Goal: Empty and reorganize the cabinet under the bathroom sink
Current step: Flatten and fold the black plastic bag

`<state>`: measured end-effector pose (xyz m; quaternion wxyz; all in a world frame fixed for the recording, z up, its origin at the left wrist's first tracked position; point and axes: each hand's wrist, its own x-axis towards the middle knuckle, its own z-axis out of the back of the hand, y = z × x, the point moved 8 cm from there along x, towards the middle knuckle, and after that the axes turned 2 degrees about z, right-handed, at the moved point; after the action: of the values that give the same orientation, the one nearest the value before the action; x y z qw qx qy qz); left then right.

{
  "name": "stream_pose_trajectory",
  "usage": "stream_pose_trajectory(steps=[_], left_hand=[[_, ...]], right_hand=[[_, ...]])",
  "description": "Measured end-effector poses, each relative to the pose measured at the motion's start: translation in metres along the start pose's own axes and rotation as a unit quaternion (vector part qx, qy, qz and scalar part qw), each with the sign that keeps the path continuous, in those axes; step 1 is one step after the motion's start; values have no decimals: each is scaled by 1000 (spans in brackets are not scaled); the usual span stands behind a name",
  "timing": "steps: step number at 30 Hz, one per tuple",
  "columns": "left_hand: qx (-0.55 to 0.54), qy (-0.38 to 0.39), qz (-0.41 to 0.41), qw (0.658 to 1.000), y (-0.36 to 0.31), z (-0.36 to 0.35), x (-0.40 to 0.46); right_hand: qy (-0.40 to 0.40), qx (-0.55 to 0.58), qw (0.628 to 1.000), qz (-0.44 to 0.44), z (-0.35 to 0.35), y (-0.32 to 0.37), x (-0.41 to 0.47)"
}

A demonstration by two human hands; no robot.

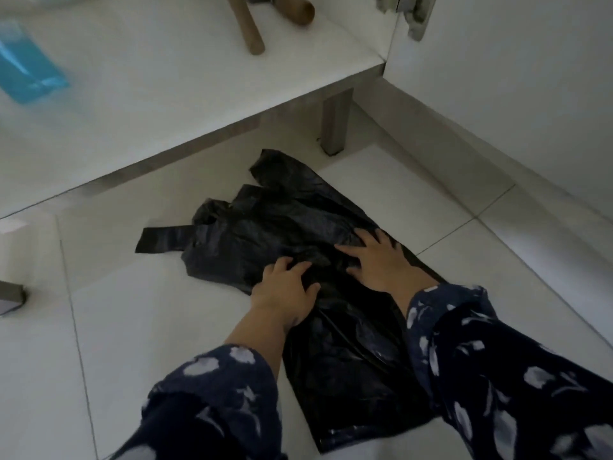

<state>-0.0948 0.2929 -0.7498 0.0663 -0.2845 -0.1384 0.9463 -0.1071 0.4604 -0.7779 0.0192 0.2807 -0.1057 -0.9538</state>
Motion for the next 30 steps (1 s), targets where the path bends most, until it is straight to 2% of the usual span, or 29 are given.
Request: stream_pose_trajectory(steps=[5, 13, 16, 19, 25, 28, 30], left_hand=[[58, 1, -25, 998, 5, -21, 2], [102, 3, -128, 987, -23, -49, -20], [80, -43, -164, 982, -36, -52, -33], [79, -121, -169, 975, -33, -49, -45], [67, -152, -168, 972, -10, -44, -60], [87, -134, -135, 978, 9, -44, -60], [101, -99, -112, 984, 19, -50, -57]], right_hand=[[-65, -12, 997, -35, -20, -10, -22], [-121, 26, 977, -173, -56, -32, -104], [-143, 52, 967, -205, -63, -43, -131], [-186, 95, 955, -211, -59, -52, -144], [-220, 160, 944, -187, -49, -46, -139], [-238, 179, 940, -167, -42, -41, -127], [-218, 191, 944, -160, -43, -40, -116]])
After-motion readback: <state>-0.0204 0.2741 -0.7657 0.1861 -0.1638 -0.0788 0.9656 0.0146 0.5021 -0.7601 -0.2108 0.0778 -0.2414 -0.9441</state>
